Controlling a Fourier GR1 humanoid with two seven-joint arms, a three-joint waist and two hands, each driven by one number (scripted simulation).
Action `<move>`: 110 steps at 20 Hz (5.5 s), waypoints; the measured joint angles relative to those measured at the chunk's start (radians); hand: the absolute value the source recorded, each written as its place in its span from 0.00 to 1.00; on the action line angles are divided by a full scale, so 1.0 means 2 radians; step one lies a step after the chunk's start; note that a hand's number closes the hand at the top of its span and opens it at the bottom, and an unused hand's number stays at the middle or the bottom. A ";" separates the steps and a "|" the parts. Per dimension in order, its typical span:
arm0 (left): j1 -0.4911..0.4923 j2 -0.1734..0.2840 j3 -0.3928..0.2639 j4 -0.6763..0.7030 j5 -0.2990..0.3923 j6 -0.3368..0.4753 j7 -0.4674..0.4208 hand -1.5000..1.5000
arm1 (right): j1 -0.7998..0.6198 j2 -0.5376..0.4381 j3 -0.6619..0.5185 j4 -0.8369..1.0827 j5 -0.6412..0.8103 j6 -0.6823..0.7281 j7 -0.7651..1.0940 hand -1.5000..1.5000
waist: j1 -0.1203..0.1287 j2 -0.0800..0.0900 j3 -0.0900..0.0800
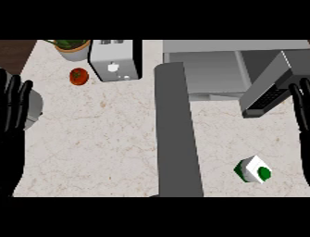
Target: Pick up the milk, place it into the microwave and close the microwave
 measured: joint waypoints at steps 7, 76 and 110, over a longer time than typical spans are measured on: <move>0.000 0.018 0.014 0.025 0.032 -0.032 0.010 0.00 | 0.068 -0.058 -0.007 -0.033 -0.100 0.125 -0.030 0.00 | -0.004 -0.008 -0.014; 0.311 0.021 0.251 -0.103 0.379 -0.313 0.050 0.00 | -0.114 -0.083 -0.089 0.834 0.172 0.108 -0.518 1.00 | 0.018 -0.008 -0.019; 0.309 0.027 0.286 -0.101 0.451 -0.327 0.089 0.00 | -0.325 -0.020 -0.158 0.911 0.101 -0.009 -0.492 1.00 | 0.020 -0.005 -0.016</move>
